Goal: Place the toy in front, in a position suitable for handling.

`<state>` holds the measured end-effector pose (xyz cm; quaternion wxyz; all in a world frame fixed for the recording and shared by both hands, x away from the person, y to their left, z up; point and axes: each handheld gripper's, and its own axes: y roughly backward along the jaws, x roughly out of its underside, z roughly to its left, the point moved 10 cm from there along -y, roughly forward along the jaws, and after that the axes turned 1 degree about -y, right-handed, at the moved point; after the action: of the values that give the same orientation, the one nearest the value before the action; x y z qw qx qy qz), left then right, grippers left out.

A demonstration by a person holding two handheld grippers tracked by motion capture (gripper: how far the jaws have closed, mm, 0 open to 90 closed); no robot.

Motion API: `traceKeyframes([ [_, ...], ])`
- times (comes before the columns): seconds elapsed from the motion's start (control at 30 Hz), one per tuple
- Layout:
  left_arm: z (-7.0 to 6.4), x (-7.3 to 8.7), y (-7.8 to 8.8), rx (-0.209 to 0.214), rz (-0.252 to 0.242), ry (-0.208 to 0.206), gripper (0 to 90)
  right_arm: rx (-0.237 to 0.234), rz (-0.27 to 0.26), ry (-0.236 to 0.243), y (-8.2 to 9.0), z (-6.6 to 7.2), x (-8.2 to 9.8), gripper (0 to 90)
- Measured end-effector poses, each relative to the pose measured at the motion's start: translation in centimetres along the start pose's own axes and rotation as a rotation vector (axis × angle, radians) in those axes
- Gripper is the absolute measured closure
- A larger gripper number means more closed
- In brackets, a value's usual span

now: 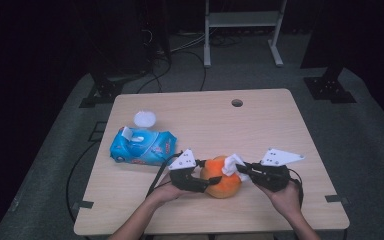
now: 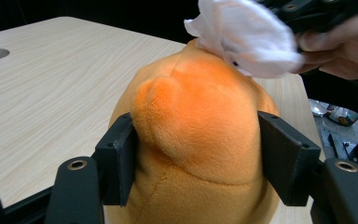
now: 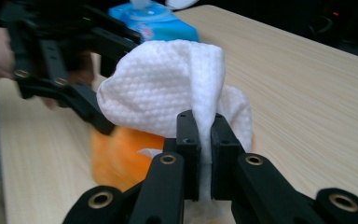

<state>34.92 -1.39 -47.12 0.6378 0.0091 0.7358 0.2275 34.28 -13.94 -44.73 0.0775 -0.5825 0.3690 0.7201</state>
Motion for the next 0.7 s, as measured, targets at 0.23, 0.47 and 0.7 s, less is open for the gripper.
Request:
traceKeyframes([
  [0.23,-0.7,-0.1,-0.5,-0.007,0.002,-0.03,34.3,-0.041,0.006,0.063,-0.3,2.4,-0.1,84.2],
  [0.47,-2.6,0.3,-0.3,0.049,0.032,-0.125,35.0,0.016,-0.023,-0.014,0.7,-1.0,-0.4,84.2],
  [0.7,-2.7,-0.4,0.4,0.084,0.019,-0.11,21.7,-0.015,0.015,-0.024,0.6,-0.6,1.2,84.2],
])
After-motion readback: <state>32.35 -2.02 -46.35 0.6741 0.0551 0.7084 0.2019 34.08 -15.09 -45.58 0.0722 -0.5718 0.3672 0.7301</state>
